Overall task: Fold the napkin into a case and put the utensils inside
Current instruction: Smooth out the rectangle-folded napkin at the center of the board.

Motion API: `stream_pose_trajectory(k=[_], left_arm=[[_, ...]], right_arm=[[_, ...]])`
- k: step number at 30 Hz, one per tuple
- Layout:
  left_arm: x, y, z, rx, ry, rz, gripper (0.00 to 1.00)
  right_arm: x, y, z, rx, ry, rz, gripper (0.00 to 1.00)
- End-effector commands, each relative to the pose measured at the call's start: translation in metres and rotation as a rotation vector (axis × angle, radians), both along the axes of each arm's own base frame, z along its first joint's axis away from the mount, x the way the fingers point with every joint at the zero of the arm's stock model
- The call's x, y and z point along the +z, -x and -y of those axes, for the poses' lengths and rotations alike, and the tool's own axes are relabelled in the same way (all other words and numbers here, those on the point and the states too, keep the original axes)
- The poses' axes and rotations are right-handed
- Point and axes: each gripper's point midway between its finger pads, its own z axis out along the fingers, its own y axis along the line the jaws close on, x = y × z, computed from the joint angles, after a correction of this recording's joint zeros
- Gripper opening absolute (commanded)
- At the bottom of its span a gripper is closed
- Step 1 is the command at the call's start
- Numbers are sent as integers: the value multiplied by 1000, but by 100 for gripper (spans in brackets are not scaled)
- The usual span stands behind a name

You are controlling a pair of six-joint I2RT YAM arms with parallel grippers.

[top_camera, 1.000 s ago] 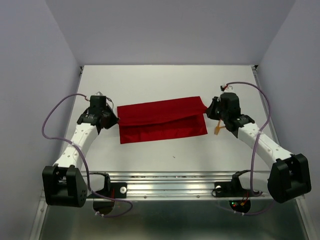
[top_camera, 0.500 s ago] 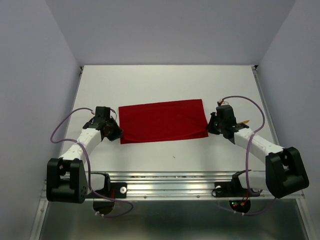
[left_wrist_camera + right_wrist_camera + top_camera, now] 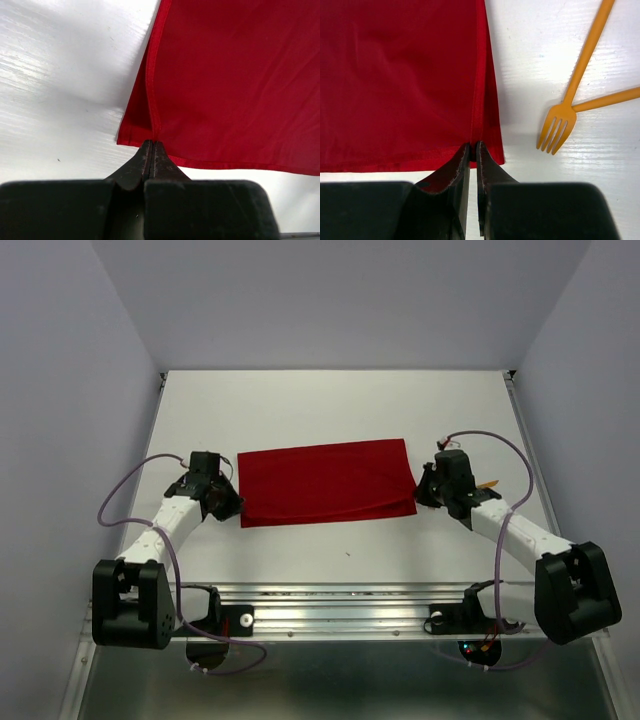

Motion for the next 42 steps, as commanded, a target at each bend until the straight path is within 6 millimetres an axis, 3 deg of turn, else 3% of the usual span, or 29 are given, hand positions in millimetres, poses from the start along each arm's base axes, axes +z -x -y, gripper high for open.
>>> stream_pose_trajectory(k=[1,4,8,18,24,26,27,28,29,31,32,37,40,42], left_arm=[[36,-18,-6,22,-28,99,0],[42,-21,-8,24,-39,108,0],[40,-22,-8,24,-36,105,0],[11,-12,-1,19,0,38,0],[10,-10,-3,29,-7,30,0],[10,-10,-4,33,-14,26,8],[10,-10,-4,31,-15,26,14],[12,-12,-5,33,-18,29,36],[13,-13,-5,29,-22,30,46],[21,-21,-8,34,-38,49,61],[24,-23,-10,37,-49,48,61],[61,-52,-13,45,-71,137,60],[70,-64,0,12,-41,167,54],[65,-70,15,-25,-17,161,47]], right_arm=[[36,-13,1,-18,-14,112,1],[51,-15,2,-16,-13,142,1],[49,-9,0,0,-19,121,1],[3,22,0,9,-38,-3,1],[-5,25,-4,14,-61,-29,4],[-7,26,-4,11,-60,-32,27],[-5,25,-4,13,-60,-27,33],[-4,25,-4,13,-61,-23,38],[-3,24,-3,10,-57,-20,41],[4,21,2,-7,-34,0,50],[7,19,4,-14,-25,9,52],[31,5,15,-59,22,84,52],[36,0,8,-35,4,89,37],[28,-2,-6,26,-36,59,27]])
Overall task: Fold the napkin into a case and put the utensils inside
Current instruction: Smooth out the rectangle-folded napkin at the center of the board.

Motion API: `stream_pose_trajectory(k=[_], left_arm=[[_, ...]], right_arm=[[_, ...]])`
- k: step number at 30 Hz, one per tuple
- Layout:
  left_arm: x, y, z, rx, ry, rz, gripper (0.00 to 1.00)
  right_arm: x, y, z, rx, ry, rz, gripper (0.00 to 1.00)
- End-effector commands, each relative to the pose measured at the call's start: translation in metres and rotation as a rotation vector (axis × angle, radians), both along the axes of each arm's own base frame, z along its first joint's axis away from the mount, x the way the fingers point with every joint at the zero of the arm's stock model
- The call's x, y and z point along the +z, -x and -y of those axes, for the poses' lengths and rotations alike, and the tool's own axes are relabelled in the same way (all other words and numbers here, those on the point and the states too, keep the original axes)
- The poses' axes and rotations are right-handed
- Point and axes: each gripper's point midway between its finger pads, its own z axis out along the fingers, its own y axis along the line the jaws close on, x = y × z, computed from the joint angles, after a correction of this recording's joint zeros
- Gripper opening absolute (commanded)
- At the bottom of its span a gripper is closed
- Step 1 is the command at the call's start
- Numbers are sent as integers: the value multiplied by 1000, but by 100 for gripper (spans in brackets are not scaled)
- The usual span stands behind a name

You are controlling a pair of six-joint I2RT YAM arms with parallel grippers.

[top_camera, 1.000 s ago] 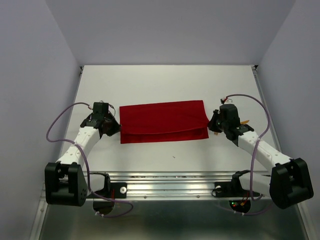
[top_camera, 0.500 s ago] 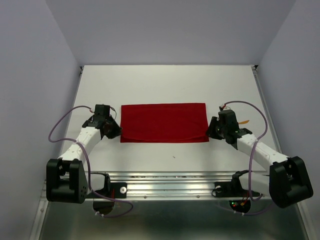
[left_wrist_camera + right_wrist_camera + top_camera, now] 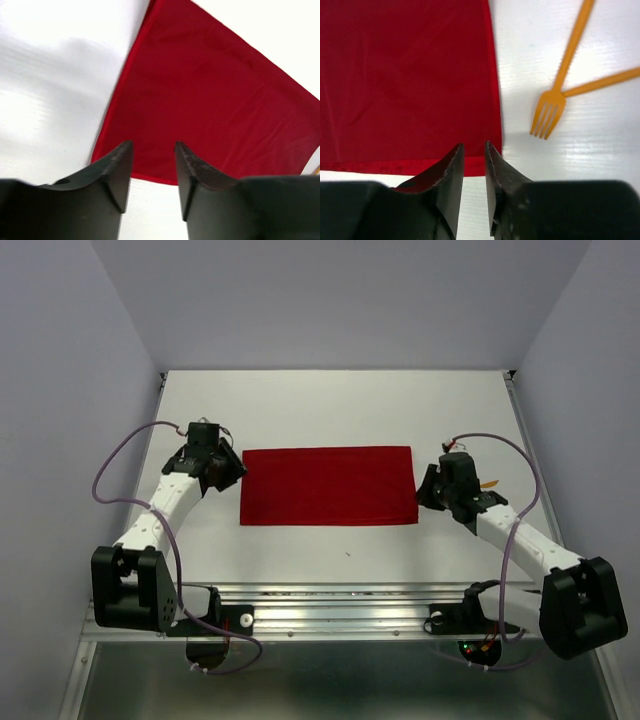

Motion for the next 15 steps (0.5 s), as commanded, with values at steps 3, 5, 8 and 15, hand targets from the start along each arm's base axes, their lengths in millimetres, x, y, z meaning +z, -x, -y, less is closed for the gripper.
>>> stream_pose_trajectory(k=[3,5,8,15], left_arm=[[-14,-15,35,-102,37,-25,33],[-25,-16,41,-113,51,-44,29],[-47,-11,44,-113,62,-88,29],[-78,2,34,-76,22,-170,29]], right_arm=[[1,-20,-28,101,-76,-2,16],[-10,-21,-31,105,-78,-29,14],[-19,-24,-31,104,-71,-41,11],[-38,-39,-29,101,-22,-66,9]])
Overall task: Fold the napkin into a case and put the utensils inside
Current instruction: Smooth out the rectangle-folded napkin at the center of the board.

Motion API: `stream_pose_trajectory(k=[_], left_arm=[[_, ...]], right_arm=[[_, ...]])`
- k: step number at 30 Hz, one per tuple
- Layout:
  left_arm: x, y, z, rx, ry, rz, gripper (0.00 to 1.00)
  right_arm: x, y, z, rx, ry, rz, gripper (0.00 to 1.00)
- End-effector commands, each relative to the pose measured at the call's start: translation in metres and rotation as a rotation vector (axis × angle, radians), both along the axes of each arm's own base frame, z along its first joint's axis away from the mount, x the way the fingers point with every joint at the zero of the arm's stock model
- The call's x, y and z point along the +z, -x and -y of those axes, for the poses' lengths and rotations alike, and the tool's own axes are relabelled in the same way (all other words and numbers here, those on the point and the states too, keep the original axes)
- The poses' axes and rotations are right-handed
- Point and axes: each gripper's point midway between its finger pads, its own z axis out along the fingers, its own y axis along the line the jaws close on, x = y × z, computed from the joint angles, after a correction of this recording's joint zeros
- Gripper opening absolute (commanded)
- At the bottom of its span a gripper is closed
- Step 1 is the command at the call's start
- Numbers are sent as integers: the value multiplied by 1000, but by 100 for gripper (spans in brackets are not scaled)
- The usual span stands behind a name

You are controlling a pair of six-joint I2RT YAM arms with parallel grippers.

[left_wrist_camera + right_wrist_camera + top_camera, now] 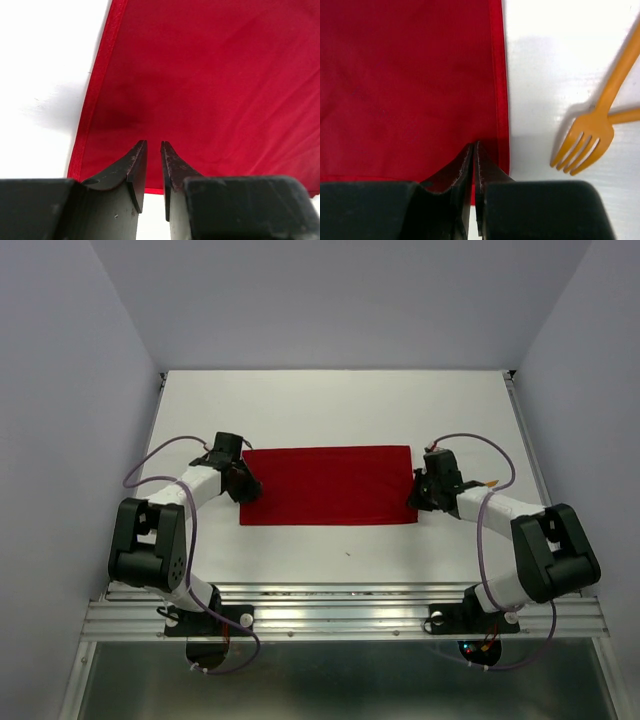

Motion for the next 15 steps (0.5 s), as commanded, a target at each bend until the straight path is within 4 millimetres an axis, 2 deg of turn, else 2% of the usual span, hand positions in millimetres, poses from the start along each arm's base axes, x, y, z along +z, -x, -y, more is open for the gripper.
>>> stream_pose_trajectory(k=[1,7,12,15], left_arm=[[-8,3,-6,29,-20,-7,29],[-15,14,-16,68,-53,-30,29],[4,2,-15,79,-44,29,29],[17,-10,-10,58,-32,63,30]], right_arm=[[17,-36,-2,-6,22,101,9],[20,-61,-7,15,50,117,8],[45,-65,-8,13,31,172,9],[57,-59,2,-34,46,208,28]])
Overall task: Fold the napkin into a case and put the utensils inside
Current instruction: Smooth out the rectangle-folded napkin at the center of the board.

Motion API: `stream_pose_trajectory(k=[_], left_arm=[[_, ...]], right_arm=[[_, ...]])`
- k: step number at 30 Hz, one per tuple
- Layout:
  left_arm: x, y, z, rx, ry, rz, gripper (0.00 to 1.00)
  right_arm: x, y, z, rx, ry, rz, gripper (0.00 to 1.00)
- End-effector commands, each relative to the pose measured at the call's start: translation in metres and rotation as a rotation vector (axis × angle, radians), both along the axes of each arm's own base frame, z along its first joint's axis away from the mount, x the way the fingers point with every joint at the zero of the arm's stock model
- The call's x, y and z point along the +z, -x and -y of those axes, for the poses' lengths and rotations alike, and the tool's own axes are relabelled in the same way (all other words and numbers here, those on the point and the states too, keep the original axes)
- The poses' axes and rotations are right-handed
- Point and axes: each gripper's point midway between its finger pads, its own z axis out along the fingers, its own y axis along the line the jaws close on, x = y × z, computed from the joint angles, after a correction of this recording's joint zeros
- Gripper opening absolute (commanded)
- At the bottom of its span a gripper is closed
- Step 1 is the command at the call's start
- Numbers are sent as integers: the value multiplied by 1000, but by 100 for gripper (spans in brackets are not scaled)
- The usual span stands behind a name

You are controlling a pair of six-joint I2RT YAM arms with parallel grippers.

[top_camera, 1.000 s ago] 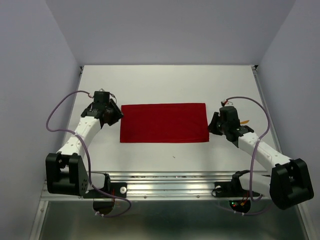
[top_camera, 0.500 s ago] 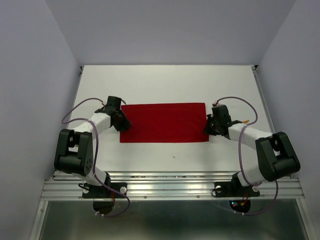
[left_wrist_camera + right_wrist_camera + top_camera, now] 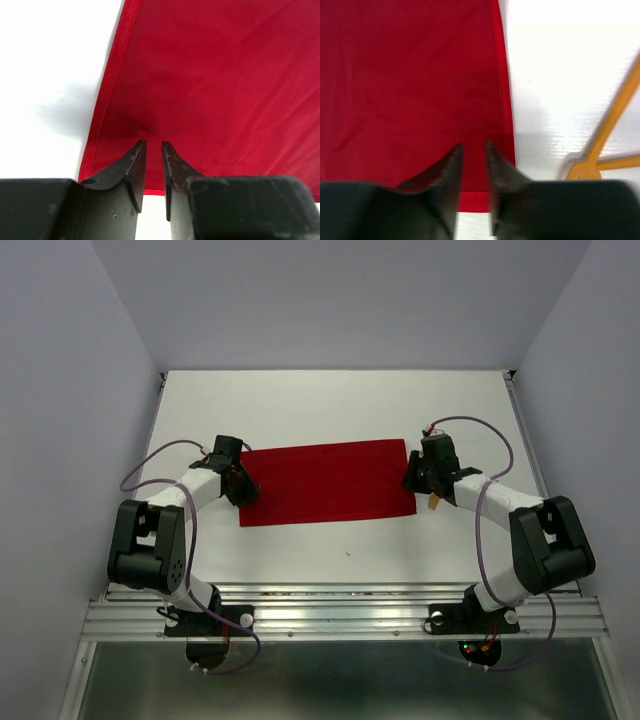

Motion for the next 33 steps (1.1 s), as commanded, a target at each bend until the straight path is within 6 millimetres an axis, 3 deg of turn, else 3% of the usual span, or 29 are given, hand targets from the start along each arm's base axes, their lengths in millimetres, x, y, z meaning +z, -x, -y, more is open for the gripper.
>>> stream_pose_trajectory(k=[1,4,13,23,30,33], left_arm=[[34,-27,4,-3,8,103,30],[36,-35,9,-25,7,102,30],[31,-36,13,-46,11,90,30],[28,-40,16,-56,21,83,30],[27,-39,16,-54,21,82,30],[27,-39,16,-55,23,83,30]], right_arm=[[39,-10,10,-61,7,134,37],[31,-1,15,-82,-2,106,42],[-4,25,16,-95,-8,-21,39],[-12,34,20,-102,6,-53,29],[-15,35,20,-101,9,-65,31],[-15,34,20,-102,10,-64,23]])
